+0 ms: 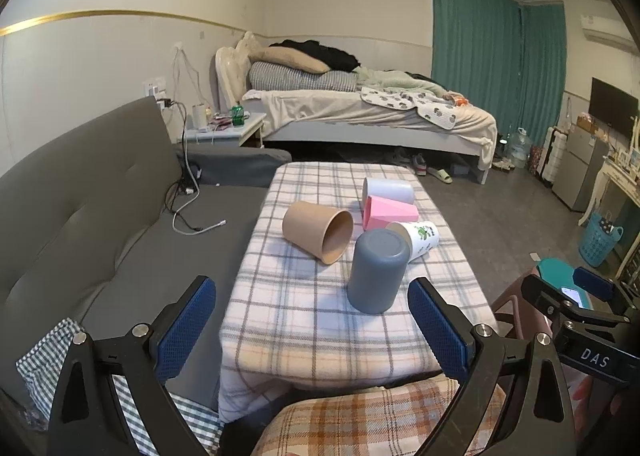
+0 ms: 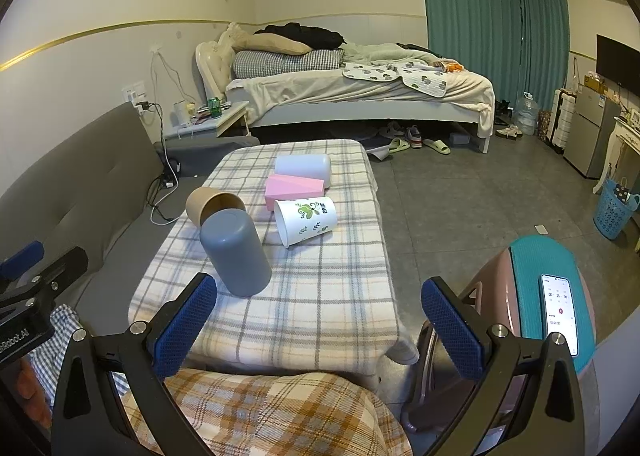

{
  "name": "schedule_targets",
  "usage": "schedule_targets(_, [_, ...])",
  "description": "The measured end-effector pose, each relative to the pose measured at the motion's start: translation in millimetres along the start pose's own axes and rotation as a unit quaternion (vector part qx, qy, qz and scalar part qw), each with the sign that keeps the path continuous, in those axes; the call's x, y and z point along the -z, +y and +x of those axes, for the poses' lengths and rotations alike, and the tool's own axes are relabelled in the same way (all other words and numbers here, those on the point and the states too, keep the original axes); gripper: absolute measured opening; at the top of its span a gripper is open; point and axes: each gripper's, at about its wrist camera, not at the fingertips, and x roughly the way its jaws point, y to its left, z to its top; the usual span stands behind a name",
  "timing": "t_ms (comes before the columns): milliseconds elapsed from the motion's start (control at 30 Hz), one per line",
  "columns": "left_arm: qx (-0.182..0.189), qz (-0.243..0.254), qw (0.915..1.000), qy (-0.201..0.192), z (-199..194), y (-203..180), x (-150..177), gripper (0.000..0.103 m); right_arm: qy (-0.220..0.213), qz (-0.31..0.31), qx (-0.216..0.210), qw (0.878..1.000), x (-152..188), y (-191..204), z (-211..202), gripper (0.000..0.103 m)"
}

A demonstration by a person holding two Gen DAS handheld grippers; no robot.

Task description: Flip cup upside down

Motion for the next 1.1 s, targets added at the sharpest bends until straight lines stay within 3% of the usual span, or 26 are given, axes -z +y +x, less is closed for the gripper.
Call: schedule_targets(1100, [0.006,-0.003,0.9999,0.008,-0.5,4.3,1.9,0.1,0.003,-0.006,0.001,1.0,4.3,5.3,-2.0,0.103])
